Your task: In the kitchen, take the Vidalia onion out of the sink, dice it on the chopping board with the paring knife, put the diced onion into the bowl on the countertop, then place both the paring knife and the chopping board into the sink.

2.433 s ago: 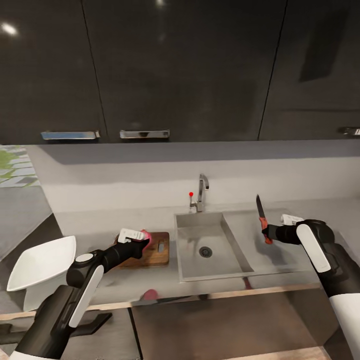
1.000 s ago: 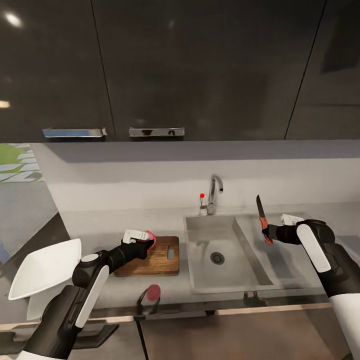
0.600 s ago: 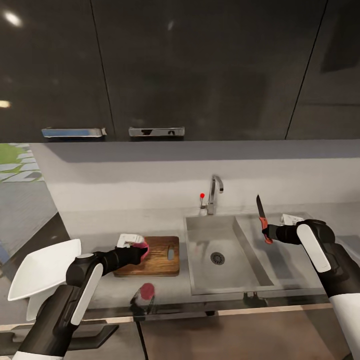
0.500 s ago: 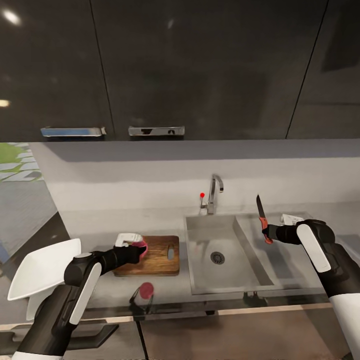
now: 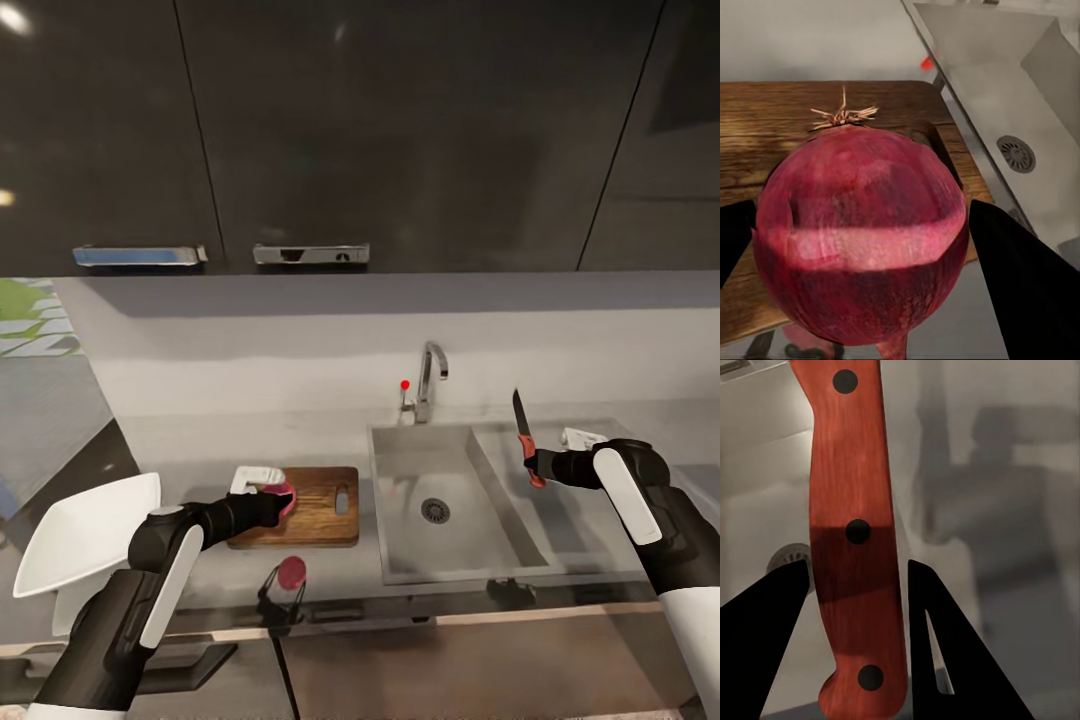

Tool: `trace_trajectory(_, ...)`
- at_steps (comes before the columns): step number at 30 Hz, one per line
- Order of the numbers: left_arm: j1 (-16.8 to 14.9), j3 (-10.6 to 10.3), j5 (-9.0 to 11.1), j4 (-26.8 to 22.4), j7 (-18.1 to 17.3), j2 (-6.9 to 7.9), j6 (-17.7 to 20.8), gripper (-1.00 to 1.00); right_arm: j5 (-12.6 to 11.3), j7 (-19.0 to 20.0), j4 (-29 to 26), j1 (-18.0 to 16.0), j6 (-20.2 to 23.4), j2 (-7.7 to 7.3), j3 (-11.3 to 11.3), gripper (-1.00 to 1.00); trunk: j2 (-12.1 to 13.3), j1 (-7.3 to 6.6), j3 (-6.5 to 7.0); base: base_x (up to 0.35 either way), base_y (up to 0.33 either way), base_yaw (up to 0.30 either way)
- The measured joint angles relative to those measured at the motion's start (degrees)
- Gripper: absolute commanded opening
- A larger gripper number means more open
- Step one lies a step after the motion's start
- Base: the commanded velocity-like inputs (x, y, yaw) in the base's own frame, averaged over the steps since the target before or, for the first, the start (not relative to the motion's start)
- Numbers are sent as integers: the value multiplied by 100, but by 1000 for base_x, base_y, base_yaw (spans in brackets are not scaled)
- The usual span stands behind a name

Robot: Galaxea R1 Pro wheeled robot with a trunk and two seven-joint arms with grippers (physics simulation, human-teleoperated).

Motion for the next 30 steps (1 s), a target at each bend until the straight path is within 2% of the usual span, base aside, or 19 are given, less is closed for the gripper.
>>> trace_trajectory(3,-1,0,13,-96,2,-5,46,-100,0,0,0,0,0,2,-1,-100,-1,0,-10,0,0,0)
trace_trajectory(5,-1,0,20,-235,1,-69,52,-100,0,0,0,0,0,-1,-1,-100,-1,0,-11,0,0,0)
trace_trajectory(10,2,0,7,-271,-1,-111,49,-100,0,0,0,0,0,1,0,-100,-2,-2,-12,77,0,0)
trace_trajectory(17,2,0,1,-276,-2,-118,48,-100,0,0,0,0,0,-1,0,-100,-1,-2,-12,261,0,0)
trace_trajectory(30,3,-5,2,-231,-2,-119,44,-100,4,2,0,0,0,-1,0,-100,0,0,-20,17,0,0)
